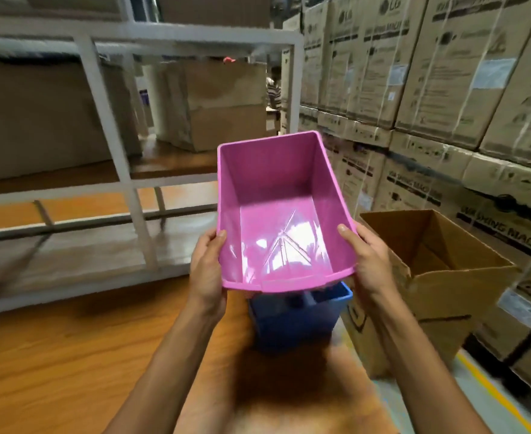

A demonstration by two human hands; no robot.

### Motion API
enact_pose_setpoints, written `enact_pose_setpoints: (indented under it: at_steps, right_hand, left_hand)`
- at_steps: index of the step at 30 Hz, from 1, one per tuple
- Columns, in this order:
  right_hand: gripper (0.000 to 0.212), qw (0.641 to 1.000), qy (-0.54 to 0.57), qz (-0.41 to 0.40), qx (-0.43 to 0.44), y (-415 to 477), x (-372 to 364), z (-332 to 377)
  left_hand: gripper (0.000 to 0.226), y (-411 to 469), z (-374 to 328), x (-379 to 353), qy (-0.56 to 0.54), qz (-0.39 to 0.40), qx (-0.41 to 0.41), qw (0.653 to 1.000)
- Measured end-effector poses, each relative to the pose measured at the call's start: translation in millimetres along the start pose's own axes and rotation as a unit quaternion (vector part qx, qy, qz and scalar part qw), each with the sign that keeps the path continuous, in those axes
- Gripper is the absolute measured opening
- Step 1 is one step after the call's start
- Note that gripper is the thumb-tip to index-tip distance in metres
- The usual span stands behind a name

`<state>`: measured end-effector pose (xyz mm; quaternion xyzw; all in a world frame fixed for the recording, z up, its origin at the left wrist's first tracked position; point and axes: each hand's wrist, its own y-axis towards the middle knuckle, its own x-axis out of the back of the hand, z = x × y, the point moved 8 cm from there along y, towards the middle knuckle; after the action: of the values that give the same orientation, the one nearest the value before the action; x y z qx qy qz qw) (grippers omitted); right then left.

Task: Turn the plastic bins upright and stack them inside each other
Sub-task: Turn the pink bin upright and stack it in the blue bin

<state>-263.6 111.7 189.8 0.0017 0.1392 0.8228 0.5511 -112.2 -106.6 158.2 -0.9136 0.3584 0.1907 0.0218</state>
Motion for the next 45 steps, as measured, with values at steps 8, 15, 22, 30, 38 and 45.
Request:
enact_pose_setpoints:
  at_steps: [8, 15, 22, 30, 38, 45]
  right_hand:
    - [0.013, 0.995, 0.000, 0.072, -0.071, 74.0, 8.7, -42.0]
    - [0.019, 0.983, -0.068, 0.133, -0.103, 95.4, 22.3, -68.3]
    - [0.022, 0.968, -0.114, 0.165, -0.148, 89.5, 33.2, -106.9]
    - [0.061, 0.891, -0.415, 0.185, 0.000, 95.1, 29.1, -125.8]
    - [0.071, 0.747, -0.586, 0.303, 0.081, 78.0, -4.7, -129.0]
    - [0.070, 0.842, -0.460, 0.238, 0.153, 42.5, -1.2, -96.3]
  left_hand:
    - [0.011, 20.4, 14.7, -26.6, -0.008, -0.096, 0.022, 0.995]
    - [0.012, 31.1, 44.7, -38.3, 0.032, -0.112, 0.059, 0.991]
    - [0.017, 27.5, 95.7, -18.1, 0.087, -0.163, 0.114, 0.976]
    - [0.048, 32.0, 76.3, -9.6, 0.520, -0.185, -0.037, 0.833]
    - [0.064, 46.3, 106.4, -31.4, 0.685, -0.007, -0.006, 0.728]
    - [0.055, -7.0, 51.4, -39.3, 0.597, -0.081, -0.177, 0.778]
